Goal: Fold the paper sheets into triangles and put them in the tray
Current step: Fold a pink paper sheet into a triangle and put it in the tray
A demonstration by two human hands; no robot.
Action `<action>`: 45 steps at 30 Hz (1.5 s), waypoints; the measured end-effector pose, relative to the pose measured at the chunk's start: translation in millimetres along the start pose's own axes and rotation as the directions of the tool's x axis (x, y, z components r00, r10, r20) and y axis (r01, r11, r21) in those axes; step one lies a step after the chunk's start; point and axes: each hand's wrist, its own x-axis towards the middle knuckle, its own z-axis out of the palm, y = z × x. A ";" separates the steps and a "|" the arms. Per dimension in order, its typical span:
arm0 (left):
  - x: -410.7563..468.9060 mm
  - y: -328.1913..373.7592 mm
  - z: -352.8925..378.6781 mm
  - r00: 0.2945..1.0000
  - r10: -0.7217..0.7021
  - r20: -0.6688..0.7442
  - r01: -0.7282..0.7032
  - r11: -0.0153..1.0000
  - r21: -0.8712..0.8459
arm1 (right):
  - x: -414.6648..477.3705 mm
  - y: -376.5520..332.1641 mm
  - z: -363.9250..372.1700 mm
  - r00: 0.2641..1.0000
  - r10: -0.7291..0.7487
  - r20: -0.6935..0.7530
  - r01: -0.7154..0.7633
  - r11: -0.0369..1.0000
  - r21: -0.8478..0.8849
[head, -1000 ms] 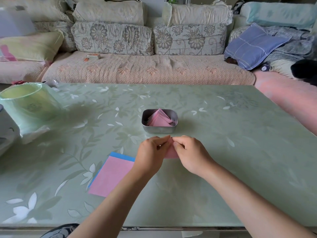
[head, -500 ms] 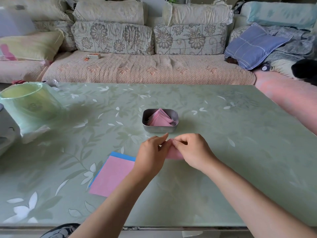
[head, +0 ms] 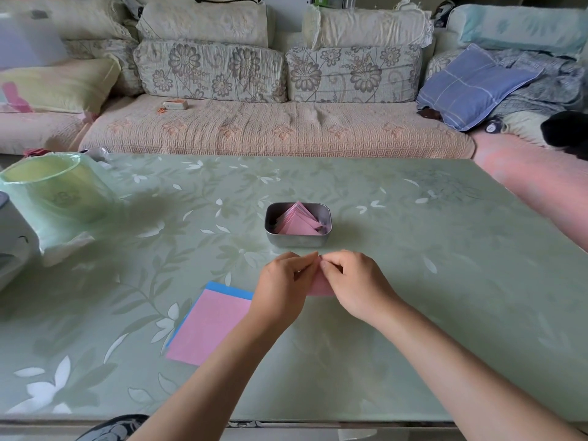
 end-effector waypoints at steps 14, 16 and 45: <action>-4.1 1.6 -16.4 0.981 -0.066 0.180 -0.019 0.900 0.434 | 6.9 6.4 9.3 0.987 0.104 0.125 -0.077 0.975 -0.206; -5.9 2.4 -18.2 0.983 0.010 0.183 -0.089 0.899 0.428 | 8.9 8.1 13.3 0.992 0.071 0.103 -0.040 0.959 -0.279; -36.9 -5.9 -28.5 0.857 0.242 0.456 -0.478 0.705 0.523 | -2.9 12.7 12.1 0.975 -0.176 0.133 0.217 0.877 -0.429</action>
